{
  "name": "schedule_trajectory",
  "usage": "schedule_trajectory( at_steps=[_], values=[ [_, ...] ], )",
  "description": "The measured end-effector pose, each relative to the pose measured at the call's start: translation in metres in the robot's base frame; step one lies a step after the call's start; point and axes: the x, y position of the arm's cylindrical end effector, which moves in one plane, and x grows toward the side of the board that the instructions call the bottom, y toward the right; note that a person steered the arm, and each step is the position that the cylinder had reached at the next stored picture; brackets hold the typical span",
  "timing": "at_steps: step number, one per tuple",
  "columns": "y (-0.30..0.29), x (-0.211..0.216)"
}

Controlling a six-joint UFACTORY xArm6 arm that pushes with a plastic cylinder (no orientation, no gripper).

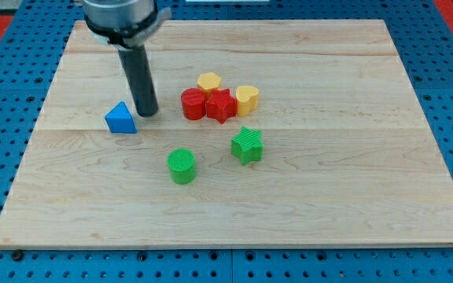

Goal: Locate the triangle below the green circle

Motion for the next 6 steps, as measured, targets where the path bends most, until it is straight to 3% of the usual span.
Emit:
schedule_trajectory(
  at_steps=[1, 2, 3, 4, 5, 6],
  values=[
    [-0.029, -0.013],
    [0.021, 0.046],
    [-0.003, 0.042],
    [-0.004, -0.006],
    [-0.065, 0.019],
    [-0.011, 0.081]
  ],
)
